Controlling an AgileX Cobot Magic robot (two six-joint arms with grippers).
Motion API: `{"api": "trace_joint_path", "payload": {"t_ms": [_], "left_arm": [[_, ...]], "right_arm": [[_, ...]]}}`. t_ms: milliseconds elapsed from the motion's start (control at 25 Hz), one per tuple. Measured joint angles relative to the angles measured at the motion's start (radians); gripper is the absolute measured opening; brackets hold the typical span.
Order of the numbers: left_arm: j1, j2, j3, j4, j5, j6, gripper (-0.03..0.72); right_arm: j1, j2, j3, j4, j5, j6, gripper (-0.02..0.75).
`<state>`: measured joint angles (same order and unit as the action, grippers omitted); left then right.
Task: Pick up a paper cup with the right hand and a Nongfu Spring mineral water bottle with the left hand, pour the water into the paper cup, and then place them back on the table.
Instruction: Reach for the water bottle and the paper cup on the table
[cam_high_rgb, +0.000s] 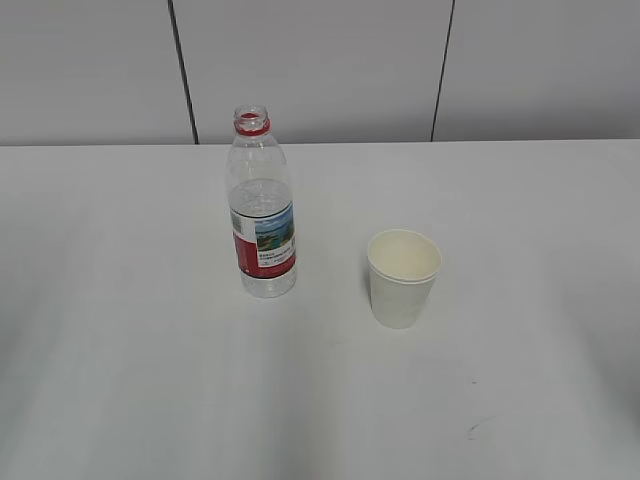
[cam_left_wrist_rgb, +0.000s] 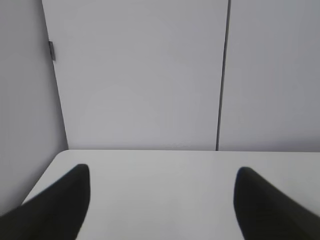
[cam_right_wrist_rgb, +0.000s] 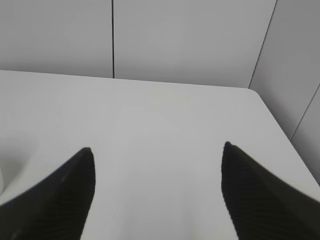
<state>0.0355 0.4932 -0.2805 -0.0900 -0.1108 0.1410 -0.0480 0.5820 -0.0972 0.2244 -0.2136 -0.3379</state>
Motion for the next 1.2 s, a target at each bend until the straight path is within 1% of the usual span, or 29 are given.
{"api": "trace_joint_path", "payload": {"t_ms": [240,400,640,720,840,1080,1200], "left_arm": [[-0.003,0.026,0.075,0.001,-0.135,0.0,0.53],[-0.032,0.055,0.078,0.001,-0.175,0.0,0.53],[-0.084,0.151,0.079,0.001,-0.201,0.0,0.53],[-0.098,0.188,0.079,0.001,-0.212,0.0,0.53],[-0.119,0.25,0.079,0.001,-0.235,0.0,0.53],[-0.143,0.362,0.079,0.001,-0.305,0.0,0.53],[-0.146,0.416,0.079,0.001,-0.4,0.0,0.53]], "right_arm": [[0.0,0.0,0.0,-0.03,-0.002,0.0,0.58],[0.0,0.013,0.0,-0.036,-0.017,-0.002,0.58],[0.0,0.126,0.0,-0.04,-0.109,0.009,0.58],[0.0,0.174,0.0,-0.068,-0.149,0.028,0.58],[0.0,0.243,0.0,-0.184,-0.213,0.102,0.58],[0.0,0.404,0.0,-0.52,-0.396,0.268,0.58],[0.0,0.488,0.0,-0.661,-0.511,0.307,0.58]]}}
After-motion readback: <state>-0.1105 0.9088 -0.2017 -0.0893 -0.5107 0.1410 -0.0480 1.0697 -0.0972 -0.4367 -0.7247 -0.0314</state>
